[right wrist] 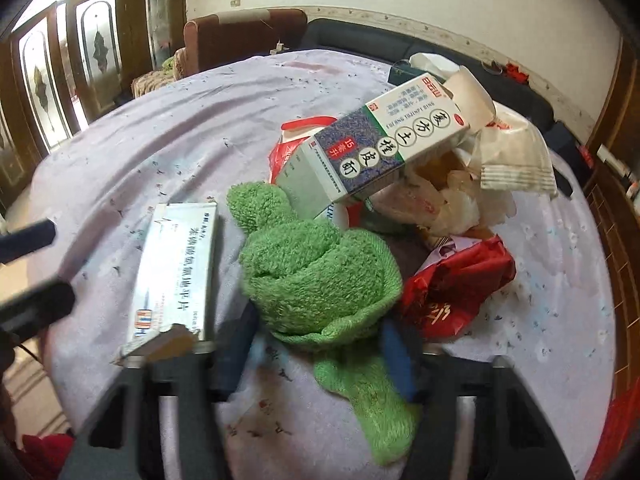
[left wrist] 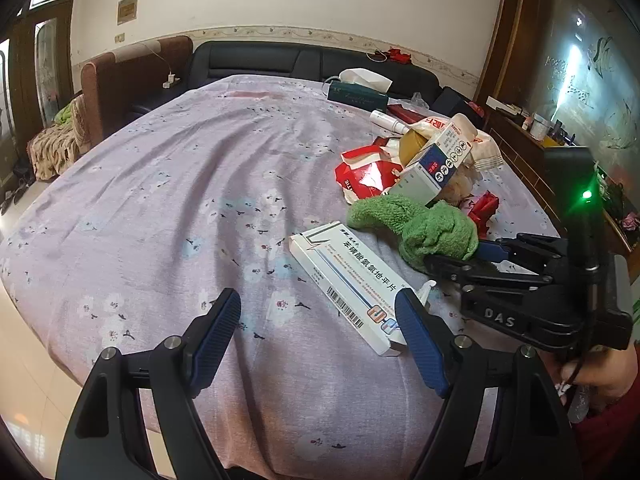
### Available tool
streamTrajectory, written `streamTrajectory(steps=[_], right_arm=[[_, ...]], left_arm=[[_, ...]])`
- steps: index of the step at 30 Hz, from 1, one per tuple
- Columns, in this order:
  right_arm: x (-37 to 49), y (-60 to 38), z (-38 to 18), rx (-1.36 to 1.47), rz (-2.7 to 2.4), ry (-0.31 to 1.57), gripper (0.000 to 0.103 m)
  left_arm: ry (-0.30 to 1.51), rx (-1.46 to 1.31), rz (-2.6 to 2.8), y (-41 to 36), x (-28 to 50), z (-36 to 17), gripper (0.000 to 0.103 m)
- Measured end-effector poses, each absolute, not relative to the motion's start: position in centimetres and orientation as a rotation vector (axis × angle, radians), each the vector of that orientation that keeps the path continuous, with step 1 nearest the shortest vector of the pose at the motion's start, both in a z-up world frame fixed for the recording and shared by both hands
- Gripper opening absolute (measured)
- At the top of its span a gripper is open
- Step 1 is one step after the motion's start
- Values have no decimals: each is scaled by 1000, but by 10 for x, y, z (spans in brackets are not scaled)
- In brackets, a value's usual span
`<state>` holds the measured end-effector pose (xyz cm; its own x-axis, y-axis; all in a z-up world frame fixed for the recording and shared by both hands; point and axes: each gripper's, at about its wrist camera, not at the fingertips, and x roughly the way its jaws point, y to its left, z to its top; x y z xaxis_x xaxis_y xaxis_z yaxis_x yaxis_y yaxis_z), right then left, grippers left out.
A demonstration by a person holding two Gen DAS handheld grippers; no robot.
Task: Collect trash
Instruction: 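Grasp the green towel with the right gripper while the left gripper grasps the white medicine box, then carry the green towel and white box to the red basket with both grippers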
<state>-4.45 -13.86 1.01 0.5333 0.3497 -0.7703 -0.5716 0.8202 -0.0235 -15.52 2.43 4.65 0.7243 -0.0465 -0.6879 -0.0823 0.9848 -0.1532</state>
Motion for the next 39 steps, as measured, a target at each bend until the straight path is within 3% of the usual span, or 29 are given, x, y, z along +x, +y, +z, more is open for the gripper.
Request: streamTrajectory(steps=[4, 11, 14, 15, 16, 18, 21, 39], right_arm=[[-51, -158, 19, -143, 627, 862, 35], [-75, -203, 45, 64, 630, 803, 34], [-81, -219, 53, 94, 605, 780, 34], [-83, -223, 55, 103, 600, 777, 34], [-83, -223, 56, 111, 598, 776, 34], [-85, -230, 58, 138, 599, 774, 34], [-88, -232, 60, 140, 597, 767, 34], [-107, -281, 75, 253, 557, 706, 34]], left_arm=[[789, -183, -3, 20, -148, 45, 78], [756, -22, -122, -22, -152, 46, 77], [776, 68, -155, -40, -148, 38, 53], [789, 88, -159, -45, -145, 34, 36], [811, 102, -166, -48, -140, 30, 28], [838, 103, -174, -49, -131, 24, 26], [829, 115, -171, -48, -124, 23, 6], [654, 55, -339, -65, -125, 101, 5]])
